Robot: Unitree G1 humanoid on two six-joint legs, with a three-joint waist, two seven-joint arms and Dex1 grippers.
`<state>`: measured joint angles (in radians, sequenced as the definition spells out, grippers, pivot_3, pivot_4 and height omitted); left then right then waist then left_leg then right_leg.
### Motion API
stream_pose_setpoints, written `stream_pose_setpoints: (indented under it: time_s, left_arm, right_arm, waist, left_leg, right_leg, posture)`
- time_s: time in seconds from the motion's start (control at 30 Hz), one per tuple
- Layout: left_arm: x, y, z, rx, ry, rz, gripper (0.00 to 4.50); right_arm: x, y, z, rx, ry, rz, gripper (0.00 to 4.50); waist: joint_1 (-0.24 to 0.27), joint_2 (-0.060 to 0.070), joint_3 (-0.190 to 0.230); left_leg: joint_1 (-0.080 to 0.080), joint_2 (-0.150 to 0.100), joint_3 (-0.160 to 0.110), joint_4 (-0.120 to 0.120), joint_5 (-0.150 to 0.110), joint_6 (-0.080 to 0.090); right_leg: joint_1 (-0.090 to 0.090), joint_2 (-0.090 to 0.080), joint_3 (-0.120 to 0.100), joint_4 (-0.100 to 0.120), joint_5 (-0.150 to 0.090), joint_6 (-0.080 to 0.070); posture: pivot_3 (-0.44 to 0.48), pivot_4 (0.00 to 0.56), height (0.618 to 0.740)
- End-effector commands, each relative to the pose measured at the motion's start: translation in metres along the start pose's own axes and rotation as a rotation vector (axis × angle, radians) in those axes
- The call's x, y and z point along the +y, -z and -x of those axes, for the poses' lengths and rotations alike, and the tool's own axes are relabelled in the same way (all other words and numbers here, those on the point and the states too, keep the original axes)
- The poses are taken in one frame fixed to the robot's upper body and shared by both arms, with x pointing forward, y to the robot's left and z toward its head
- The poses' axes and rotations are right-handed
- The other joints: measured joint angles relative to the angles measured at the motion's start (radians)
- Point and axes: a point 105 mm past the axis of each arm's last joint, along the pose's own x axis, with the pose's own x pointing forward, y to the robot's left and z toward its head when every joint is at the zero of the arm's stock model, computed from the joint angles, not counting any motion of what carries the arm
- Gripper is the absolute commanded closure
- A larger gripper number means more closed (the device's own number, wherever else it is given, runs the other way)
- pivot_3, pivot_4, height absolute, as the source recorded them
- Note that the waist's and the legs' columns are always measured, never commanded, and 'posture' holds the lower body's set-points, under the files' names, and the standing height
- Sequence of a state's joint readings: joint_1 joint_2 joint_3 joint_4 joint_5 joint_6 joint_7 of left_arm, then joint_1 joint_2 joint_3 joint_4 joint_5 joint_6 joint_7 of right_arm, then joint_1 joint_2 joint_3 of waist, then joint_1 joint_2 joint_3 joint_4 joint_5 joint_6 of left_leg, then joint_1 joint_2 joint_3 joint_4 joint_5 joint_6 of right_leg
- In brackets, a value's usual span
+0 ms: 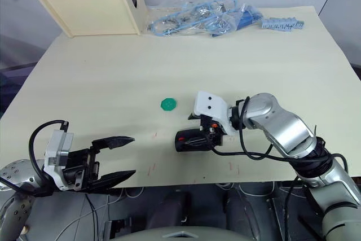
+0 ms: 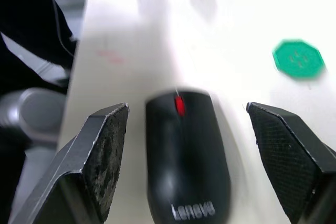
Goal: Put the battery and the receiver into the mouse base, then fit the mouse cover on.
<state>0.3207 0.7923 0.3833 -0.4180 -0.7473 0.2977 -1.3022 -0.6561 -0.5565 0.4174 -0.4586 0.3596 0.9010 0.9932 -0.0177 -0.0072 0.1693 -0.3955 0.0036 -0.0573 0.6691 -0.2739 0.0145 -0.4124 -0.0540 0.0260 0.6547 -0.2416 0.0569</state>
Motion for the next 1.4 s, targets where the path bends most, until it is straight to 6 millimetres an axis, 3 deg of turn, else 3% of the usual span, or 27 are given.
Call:
stream_pose_setpoints:
  time_s: [0.03,0.13,0.37,0.67,0.83,1.0,1.07,1.13,1.27,1.4]
  left_arm:
    - [0.002,-0.004,0.003,-0.007,-0.013,-0.022,0.0]
    - [0.002,-0.004,0.004,-0.005,-0.018,-0.023,0.0]
    - [0.001,-0.004,0.005,-0.002,-0.021,-0.024,0.0]
    - [-0.001,-0.003,0.003,-0.001,-0.021,-0.019,0.0]
    - [-0.001,-0.002,0.001,-0.003,-0.017,-0.015,0.0]
    - [-0.001,-0.002,0.0,-0.003,-0.016,-0.014,0.0]
    - [-0.001,-0.002,-0.001,-0.003,-0.018,-0.014,0.0]
    - [-0.001,-0.002,-0.001,-0.006,-0.021,-0.014,0.0]
    - [-0.002,-0.002,-0.001,-0.009,-0.025,-0.011,0.0]
    - [-0.002,-0.002,-0.001,-0.013,-0.028,-0.01,0.0]
  right_arm:
    - [0.006,-0.011,-0.011,-0.022,-0.007,0.048,2.52]
    - [0.006,-0.007,-0.026,-0.001,-0.011,0.047,2.52]
    - [0.003,0.002,-0.038,0.058,-0.017,0.069,2.52]
    - [-0.003,0.012,-0.045,0.117,-0.009,0.056,2.52]
    - [0.0,0.053,-0.049,0.307,-0.028,-0.017,2.52]
    - [0.005,0.066,-0.05,0.354,-0.046,-0.043,2.52]
    - [0.001,0.06,-0.051,0.294,-0.023,-0.03,2.52]
    - [-0.004,0.043,-0.048,0.147,0.006,0.006,2.52]
    - [0.0,0.013,-0.024,-0.164,0.028,-0.035,2.52]
    - [0.009,0.01,-0.002,-0.322,0.037,-0.072,2.52]
  waist:
    - [0.0,0.0,0.0]
    - [-0.002,0.0,0.0]
    - [-0.001,0.0,0.0]
    - [-0.002,0.0,0.0]
    - [-0.003,0.0,0.0]
    - [0.0,0.0,-0.001]
    - [0.0,0.0,-0.002]
    - [0.0,-0.001,-0.002]
    - [0.003,-0.001,-0.002]
    - [0.001,-0.001,-0.001]
  left_leg:
    - [0.0,0.0,0.0,0.0,0.0,0.0]
    - [0.0,0.0,0.0,0.0,0.0,0.0]
    - [0.0,0.0,0.0,0.0,0.0,0.0]
    - [0.0,0.0,0.0,0.0,0.0,0.0]
    - [0.0,0.0,0.0,0.0,0.0,0.0]
    - [0.001,-0.001,0.0,0.0,0.0,0.0]
    - [0.001,-0.001,0.0,0.0,0.0,0.0]
    - [0.001,-0.001,0.0,0.0,0.0,0.0]
    - [0.0,-0.001,0.0,0.0,0.0,0.0]
    - [0.0,0.0,0.0,0.0,0.0,0.0]
  right_leg:
    - [0.0,0.0,0.0,0.0,0.0,0.0]
    - [0.0,0.0,0.0,0.0,0.0,0.0]
    - [0.0,0.0,0.0,0.0,0.0,0.0]
    - [0.0,0.0,0.0,0.0,0.0,0.0]
    - [0.0,0.0,0.0,0.0,0.0,0.0]
    - [0.0,0.0,0.0,0.0,0.0,0.0]
    - [0.0,0.0,0.0,0.0,0.0,0.0]
    - [0.001,0.0,0.0,0.0,0.0,0.0]
    - [0.001,0.0,0.0,-0.001,0.0,0.0]
    - [0.0,0.0,0.0,-0.001,0.0,0.0]
  posture:
    - [0.0,0.15,0.74]
    - [0.0,0.15,0.74]
    - [0.0,0.15,0.74]
    - [0.0,0.15,0.74]
    - [0.0,0.15,0.74]
    - [0.0,0.15,0.74]
    - [0.0,0.15,0.74]
    - [0.0,0.15,0.74]
    - [0.0,0.15,0.74]
    - [0.0,0.15,0.74]
